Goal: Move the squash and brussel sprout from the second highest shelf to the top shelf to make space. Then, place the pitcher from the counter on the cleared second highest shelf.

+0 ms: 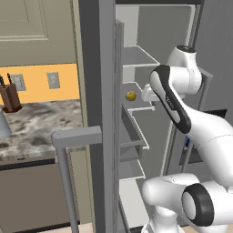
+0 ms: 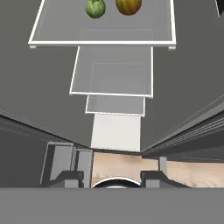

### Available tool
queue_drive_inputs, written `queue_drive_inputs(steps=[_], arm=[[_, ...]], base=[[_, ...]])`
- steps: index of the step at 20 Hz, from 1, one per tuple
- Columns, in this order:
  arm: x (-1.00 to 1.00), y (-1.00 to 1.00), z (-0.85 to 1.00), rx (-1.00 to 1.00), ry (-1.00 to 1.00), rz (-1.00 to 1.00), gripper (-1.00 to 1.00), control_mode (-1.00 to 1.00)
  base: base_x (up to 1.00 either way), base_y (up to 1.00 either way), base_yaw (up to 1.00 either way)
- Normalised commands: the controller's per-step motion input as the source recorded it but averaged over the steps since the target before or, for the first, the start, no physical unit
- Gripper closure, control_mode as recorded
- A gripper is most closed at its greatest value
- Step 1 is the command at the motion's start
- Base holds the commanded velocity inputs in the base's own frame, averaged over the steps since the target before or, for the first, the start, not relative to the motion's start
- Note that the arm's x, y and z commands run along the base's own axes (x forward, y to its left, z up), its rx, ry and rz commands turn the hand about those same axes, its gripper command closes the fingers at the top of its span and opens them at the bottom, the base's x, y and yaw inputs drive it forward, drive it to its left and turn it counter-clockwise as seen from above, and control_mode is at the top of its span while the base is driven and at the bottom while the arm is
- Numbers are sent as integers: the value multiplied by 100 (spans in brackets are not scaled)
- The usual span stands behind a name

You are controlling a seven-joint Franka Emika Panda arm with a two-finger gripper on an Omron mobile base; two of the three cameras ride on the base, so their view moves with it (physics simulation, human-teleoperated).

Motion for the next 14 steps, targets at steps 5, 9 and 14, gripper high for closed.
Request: queue_drive_inputs(steps=[5, 9, 14], arm=[[0, 1, -3, 0, -15, 1, -100, -100], [0, 5, -30, 0, -32, 0, -100, -100], [7, 7, -35, 0, -19, 0, -100, -100]], base=[[0, 0, 0], [0, 0, 0], [0, 0, 0]])
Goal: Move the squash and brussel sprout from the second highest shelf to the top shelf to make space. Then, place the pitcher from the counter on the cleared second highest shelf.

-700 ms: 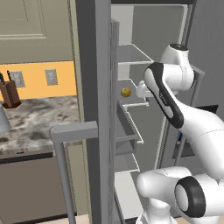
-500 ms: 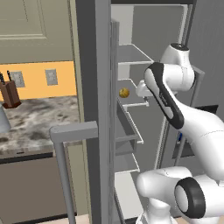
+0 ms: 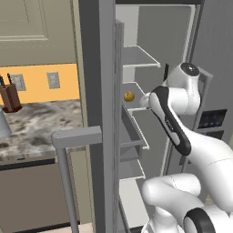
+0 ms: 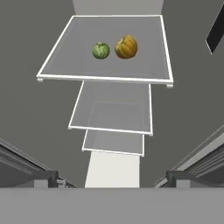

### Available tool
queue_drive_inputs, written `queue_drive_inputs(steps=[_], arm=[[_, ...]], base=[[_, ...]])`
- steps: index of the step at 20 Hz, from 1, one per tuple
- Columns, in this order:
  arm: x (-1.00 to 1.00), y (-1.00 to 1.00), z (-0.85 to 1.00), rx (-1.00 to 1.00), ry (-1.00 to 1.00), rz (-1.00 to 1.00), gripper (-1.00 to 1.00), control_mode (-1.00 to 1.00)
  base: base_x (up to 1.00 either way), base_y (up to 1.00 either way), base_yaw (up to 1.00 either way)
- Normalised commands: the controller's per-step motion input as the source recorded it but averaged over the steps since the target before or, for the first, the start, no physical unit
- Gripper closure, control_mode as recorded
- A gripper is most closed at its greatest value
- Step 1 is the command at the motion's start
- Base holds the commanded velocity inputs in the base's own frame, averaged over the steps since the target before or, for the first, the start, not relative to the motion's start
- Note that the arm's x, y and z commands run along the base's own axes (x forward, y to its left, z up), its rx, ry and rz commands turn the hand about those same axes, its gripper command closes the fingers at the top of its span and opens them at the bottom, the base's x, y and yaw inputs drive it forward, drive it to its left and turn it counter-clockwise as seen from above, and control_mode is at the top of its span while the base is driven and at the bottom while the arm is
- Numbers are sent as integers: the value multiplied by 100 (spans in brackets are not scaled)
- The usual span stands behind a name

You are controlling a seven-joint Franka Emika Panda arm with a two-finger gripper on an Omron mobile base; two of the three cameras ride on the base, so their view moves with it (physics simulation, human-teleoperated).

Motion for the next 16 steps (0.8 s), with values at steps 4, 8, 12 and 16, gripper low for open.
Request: queue_drive_inputs(steps=[4, 8, 12, 16], arm=[[26, 5, -26, 0, -7, 0, -100, -100], [36, 0, -5, 0, 0, -2, -100, -100], [47, 0, -1, 0, 0, -2, -100, -100], [42, 0, -3, 0, 0, 0, -100, -100]], base=[[0, 0, 0], [0, 0, 0], [0, 0, 0], [0, 0, 0]])
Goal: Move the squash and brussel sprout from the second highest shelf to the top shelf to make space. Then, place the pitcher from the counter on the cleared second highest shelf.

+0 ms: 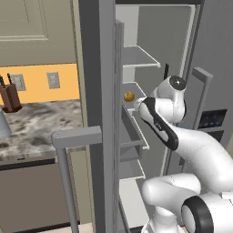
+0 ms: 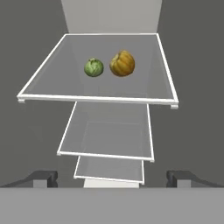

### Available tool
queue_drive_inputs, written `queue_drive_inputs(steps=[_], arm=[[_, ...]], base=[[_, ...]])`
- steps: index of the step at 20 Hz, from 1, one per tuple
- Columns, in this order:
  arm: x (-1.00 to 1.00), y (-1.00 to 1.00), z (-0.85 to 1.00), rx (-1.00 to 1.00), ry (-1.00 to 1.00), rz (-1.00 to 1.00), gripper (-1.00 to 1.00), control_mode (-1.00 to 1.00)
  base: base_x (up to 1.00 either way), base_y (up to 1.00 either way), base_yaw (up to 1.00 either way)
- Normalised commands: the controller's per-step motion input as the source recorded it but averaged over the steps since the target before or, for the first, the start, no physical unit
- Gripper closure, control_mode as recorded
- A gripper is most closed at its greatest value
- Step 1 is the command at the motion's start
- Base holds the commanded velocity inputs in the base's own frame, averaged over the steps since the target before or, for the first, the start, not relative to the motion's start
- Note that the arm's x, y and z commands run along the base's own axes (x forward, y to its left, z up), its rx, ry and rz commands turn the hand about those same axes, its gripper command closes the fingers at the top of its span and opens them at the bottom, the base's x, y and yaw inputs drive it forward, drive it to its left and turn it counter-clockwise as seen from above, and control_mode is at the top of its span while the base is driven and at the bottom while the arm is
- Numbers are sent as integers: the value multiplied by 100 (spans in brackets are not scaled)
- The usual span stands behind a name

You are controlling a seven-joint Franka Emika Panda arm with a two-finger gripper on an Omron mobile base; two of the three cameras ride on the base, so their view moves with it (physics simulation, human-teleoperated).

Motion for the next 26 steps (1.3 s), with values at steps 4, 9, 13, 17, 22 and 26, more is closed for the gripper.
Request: queue_drive_inputs(steps=[4, 9, 13, 17, 22, 26], arm=[[39, 0, -7, 0, 0, 0, -100, -100], [40, 0, -10, 0, 0, 0, -100, -100], [44, 0, -9, 0, 0, -2, -100, -100], [43, 5, -11, 0, 0, -4, -100, -100], [35, 3, -14, 0, 0, -5, -100, -100], [34, 1, -16, 0, 0, -5, -100, -100]], base=[[0, 0, 0], [0, 0, 0], [0, 0, 0], [0, 0, 0], [0, 0, 0], [0, 0, 0]])
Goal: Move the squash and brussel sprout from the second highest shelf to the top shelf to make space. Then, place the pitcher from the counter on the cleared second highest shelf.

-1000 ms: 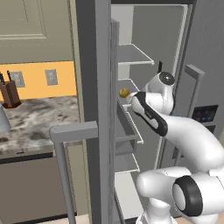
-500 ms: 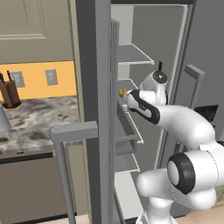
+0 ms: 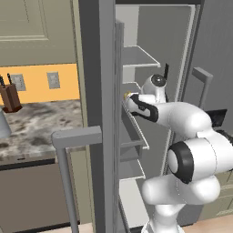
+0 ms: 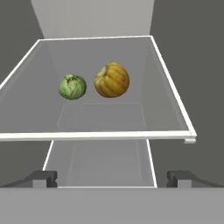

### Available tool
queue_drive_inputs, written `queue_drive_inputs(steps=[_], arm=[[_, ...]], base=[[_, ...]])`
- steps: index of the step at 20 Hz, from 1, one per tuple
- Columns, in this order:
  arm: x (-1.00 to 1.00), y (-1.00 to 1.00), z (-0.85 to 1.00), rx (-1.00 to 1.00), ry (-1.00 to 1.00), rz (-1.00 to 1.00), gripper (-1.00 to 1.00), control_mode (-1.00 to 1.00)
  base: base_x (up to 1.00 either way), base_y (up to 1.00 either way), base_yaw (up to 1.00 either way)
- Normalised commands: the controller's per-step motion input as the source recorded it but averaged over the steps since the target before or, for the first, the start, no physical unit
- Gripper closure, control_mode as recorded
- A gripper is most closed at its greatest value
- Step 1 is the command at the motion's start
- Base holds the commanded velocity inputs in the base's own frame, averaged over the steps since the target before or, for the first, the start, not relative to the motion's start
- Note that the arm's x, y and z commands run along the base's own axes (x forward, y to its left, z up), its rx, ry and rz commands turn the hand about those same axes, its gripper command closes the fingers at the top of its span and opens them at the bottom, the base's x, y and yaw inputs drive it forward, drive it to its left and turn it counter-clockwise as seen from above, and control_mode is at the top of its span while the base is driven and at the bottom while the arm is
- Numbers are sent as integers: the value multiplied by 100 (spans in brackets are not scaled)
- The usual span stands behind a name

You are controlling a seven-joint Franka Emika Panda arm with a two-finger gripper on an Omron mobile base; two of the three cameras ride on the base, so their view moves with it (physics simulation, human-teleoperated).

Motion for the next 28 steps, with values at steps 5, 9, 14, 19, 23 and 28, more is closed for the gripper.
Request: queue_drive_inputs(steps=[5, 9, 14, 19, 23, 28], arm=[[33, 0, -19, 0, 0, -4, -100, -100], [35, 0, -20, 0, 0, -3, -100, -100], [35, 0, -13, 0, 0, -3, -100, -100], [37, 0, -8, 0, 0, -3, -100, -100], [37, 0, -8, 0, 0, -3, -100, -100], [36, 0, -8, 0, 0, -3, -100, -100]], base=[[0, 0, 0], [0, 0, 0], [0, 0, 0], [0, 0, 0], [0, 0, 0], [0, 0, 0]])
